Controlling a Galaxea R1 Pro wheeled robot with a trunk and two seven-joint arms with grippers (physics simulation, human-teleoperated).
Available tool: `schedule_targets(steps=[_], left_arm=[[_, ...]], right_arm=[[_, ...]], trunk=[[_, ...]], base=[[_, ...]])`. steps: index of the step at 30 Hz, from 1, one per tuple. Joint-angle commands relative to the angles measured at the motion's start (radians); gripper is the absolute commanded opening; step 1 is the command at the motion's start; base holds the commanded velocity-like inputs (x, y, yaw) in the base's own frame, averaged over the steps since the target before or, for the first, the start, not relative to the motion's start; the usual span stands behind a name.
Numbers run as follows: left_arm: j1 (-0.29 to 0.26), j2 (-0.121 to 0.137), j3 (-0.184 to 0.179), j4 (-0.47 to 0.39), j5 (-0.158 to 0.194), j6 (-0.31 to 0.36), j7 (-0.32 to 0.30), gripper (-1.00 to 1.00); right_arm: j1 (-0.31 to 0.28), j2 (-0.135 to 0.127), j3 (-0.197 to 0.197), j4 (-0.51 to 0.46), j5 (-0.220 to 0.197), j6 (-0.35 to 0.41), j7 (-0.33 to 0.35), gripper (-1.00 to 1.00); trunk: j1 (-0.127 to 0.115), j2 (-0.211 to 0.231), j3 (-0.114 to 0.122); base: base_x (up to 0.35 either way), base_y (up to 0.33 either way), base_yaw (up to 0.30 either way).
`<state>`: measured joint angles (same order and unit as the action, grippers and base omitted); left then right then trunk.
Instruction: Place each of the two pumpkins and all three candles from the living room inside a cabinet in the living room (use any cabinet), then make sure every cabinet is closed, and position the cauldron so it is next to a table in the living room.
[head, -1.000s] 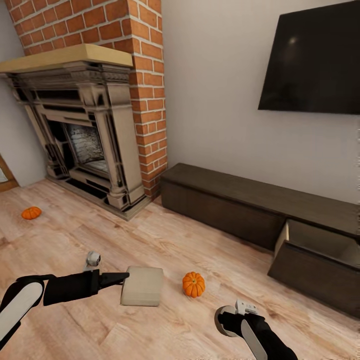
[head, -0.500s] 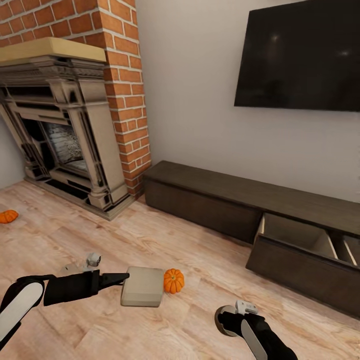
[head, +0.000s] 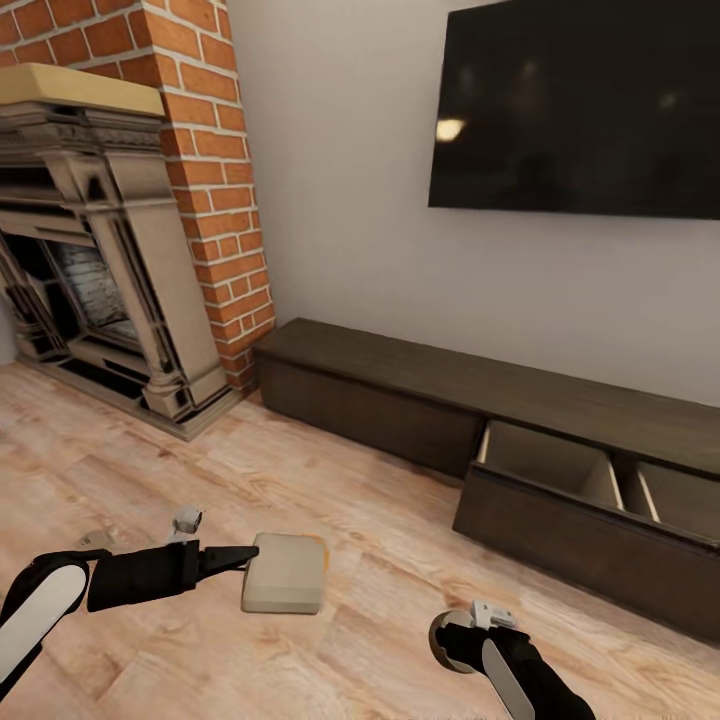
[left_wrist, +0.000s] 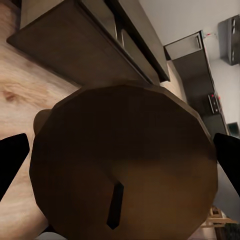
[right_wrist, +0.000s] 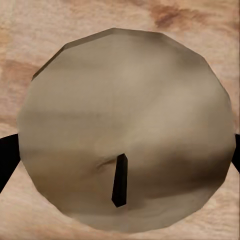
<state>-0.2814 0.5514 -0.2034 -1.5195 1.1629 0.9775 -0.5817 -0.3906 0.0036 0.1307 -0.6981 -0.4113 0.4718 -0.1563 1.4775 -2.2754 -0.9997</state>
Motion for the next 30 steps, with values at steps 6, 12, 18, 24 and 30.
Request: schedule_targets(steps=[6, 12, 18, 24, 30], left_arm=[[-0.001, 0.001, -0.001, -0.001, 0.011, 0.006, -0.003, -1.00], [-0.001, 0.001, -0.001, -0.001, 0.011, 0.006, -0.003, -1.00], [-0.001, 0.001, -0.001, -0.001, 0.011, 0.005, -0.003, -1.00], [-0.001, 0.001, -0.001, -0.001, 0.011, 0.005, -0.002, -1.00], [-0.001, 0.001, -0.001, -0.001, 0.011, 0.005, -0.001, -1.00]], right_arm=[[-0.001, -0.001, 0.004, -0.001, -0.011, 0.002, -0.009, -1.00], [-0.001, -0.001, 0.004, -0.001, -0.011, 0.002, -0.009, -1.00], [-0.001, -0.001, 0.004, -0.001, -0.011, 0.002, -0.009, -1.00], [-0.001, -0.001, 0.004, 0.000, -0.011, 0.002, -0.008, -1.00], [-0.001, -0.001, 0.004, -0.001, -0.011, 0.002, -0.009, -1.00]], trunk=[[0.000, 0.000, -0.005], [0.000, 0.000, -0.007], [0.000, 0.000, -0.007], [0.000, 0.000, -0.007], [0.000, 0.000, -0.004]], base=[[0.000, -0.231, -0.221], [0.000, -0.023, -0.122], [0.000, -0.001, -0.009], [-0.003, -0.021, 0.000], [-0.113, -0.203, -0.165]])
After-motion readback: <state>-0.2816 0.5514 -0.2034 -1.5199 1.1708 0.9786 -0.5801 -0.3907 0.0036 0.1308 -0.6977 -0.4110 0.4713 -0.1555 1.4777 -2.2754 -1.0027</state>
